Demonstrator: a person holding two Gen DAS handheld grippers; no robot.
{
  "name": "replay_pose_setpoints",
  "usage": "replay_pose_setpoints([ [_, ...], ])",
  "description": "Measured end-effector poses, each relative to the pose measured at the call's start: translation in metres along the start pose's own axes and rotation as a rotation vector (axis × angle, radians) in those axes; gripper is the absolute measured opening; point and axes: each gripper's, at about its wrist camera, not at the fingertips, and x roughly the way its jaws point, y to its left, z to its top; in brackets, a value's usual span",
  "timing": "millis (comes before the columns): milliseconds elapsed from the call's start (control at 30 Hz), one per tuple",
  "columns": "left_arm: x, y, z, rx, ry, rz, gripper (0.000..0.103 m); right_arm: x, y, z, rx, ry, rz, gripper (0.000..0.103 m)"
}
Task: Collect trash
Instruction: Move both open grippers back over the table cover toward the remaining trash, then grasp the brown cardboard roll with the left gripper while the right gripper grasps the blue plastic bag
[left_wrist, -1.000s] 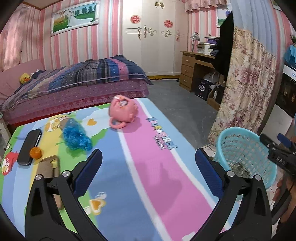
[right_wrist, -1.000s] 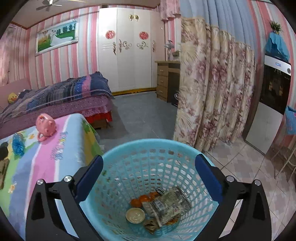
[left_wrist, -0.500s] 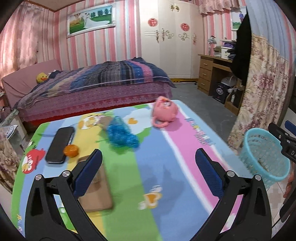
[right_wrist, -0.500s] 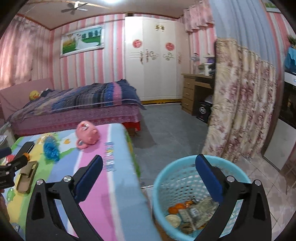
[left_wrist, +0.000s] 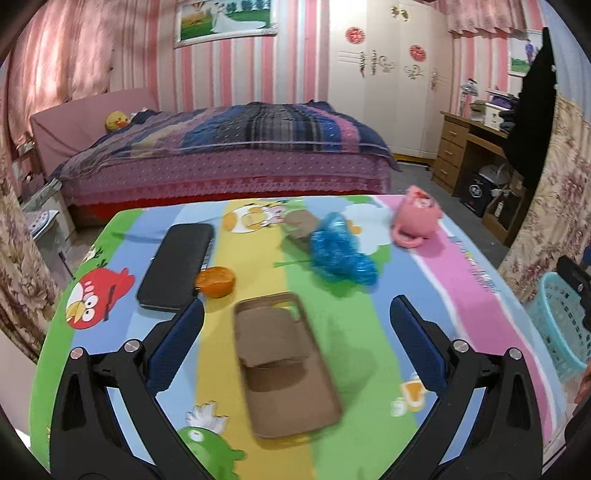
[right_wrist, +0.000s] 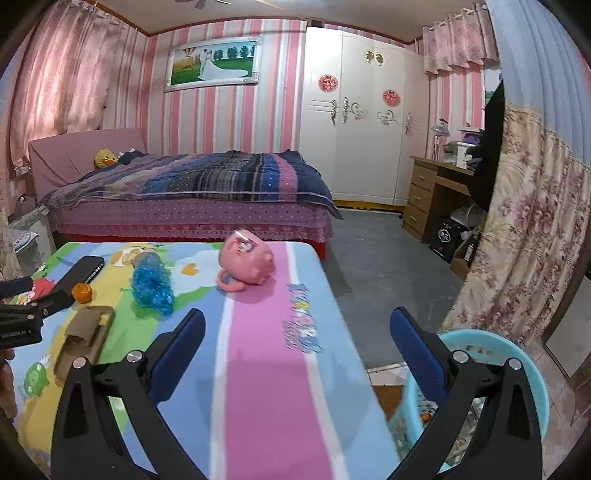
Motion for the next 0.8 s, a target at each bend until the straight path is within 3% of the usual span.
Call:
replay_pose_setpoints([
  [333,0.042,0.048,-0.018,-0.067,0.110,0.046,0.097,0.035,0.024,-0.015,-0.012,0.060,0.015,0.098],
  [500,0.065,0.049,-0.025,-0.106,0.169,0.009,0.097,0.044,0.023,-0.023,-0.022,0.088,0.007,0.098],
  [667,0.077,0.033,-0.028,-0.054,0.167,0.015,0.097,0.055,0.016,-0.030,0.027,0.125,0.019,0.098],
  [733,0.081,0.027,-0.028,-0.041,0.169,0.003,0.088,0.057,0.017,-0.031,0.026,0.129,0.017,0.098],
  [800,0.087,0.022,-0.029,-0.026,0.203,-0.022,0.070,0.059,0.017,-0.033,0.022,0.131,0.019,0.098],
])
